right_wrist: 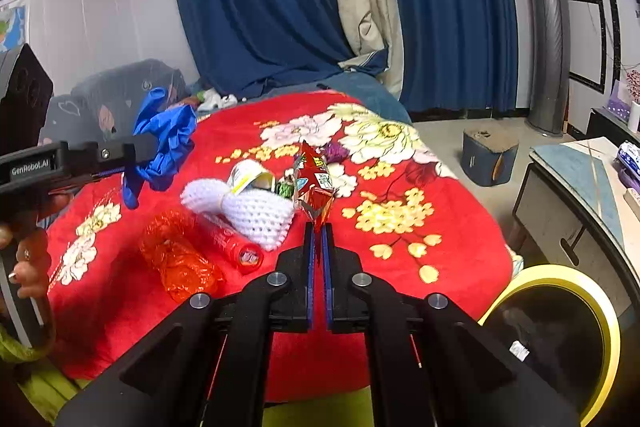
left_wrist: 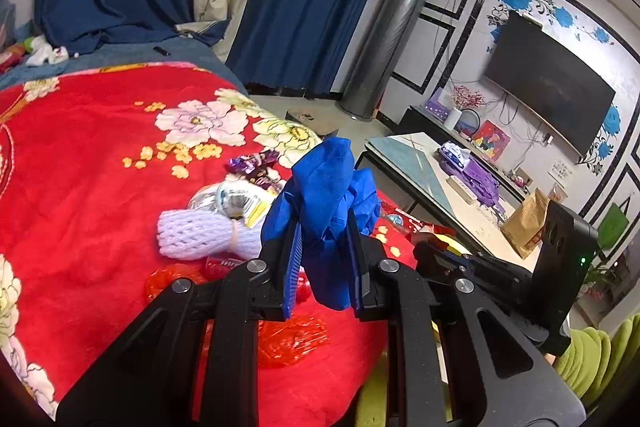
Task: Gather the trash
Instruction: 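Lift both items and carry them over the trash bin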
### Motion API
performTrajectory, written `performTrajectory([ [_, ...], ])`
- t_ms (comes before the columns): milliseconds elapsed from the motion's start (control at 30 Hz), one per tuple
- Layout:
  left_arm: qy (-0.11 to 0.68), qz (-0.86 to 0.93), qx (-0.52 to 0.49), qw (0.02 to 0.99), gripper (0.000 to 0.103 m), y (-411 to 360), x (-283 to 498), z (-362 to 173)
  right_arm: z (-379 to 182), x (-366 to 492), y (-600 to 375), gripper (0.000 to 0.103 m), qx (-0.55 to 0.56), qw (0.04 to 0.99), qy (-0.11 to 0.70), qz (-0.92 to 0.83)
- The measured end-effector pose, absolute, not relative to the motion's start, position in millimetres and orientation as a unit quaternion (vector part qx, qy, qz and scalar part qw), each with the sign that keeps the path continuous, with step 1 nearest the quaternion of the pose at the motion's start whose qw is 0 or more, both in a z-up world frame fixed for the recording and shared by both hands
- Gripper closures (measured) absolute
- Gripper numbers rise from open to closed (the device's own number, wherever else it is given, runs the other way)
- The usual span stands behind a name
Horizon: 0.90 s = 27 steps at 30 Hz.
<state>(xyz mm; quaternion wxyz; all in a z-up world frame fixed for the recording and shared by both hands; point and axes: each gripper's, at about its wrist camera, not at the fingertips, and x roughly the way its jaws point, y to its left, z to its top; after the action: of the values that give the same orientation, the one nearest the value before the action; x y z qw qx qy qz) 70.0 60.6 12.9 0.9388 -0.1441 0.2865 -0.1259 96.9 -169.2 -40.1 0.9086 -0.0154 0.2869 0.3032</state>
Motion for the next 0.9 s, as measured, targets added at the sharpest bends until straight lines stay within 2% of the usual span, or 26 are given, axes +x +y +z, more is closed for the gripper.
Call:
performTrajectory([
  [900,0.267,-0.204,-0.121,0.934,0.089,-20,92,30,-31,93,-249,0.099,0.022,0.936,0.269,0.227],
])
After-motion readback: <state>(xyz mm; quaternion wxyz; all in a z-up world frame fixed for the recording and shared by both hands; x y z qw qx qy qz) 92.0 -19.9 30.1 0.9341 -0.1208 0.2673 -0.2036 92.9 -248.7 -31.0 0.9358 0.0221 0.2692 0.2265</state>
